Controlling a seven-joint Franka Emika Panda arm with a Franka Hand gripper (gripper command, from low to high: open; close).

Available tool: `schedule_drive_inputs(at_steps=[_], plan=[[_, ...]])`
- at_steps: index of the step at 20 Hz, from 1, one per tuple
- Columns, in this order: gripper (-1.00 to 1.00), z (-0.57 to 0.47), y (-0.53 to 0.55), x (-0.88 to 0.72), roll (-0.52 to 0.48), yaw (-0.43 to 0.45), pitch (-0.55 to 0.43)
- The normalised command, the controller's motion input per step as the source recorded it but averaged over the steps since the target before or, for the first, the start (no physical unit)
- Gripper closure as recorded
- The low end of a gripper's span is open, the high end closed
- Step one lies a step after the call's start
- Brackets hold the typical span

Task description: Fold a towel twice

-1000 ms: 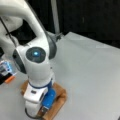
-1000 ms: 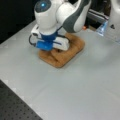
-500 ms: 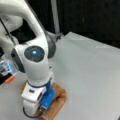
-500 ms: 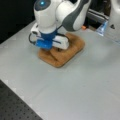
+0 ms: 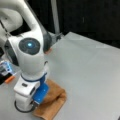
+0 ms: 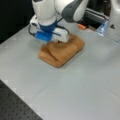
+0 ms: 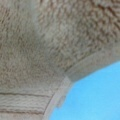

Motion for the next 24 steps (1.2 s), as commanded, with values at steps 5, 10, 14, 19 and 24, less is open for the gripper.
schedule_drive_inputs(at_steps=[5, 10, 14, 19, 24], plan=[[-1.00, 0.21, 0.17, -0.02, 0.001, -0.176, 0.024], [-1.00, 0.12, 0.31, -0.09, 0.084, -0.314, -0.261], [-1.00, -0.03, 0.36, -0.21, 0.174, -0.284, -0.304], [-1.00, -0.09, 0.38, -0.22, 0.109, -0.250, -0.303], [-1.00, -0.09, 0.40, -0.18, -0.078, -0.241, -0.268]])
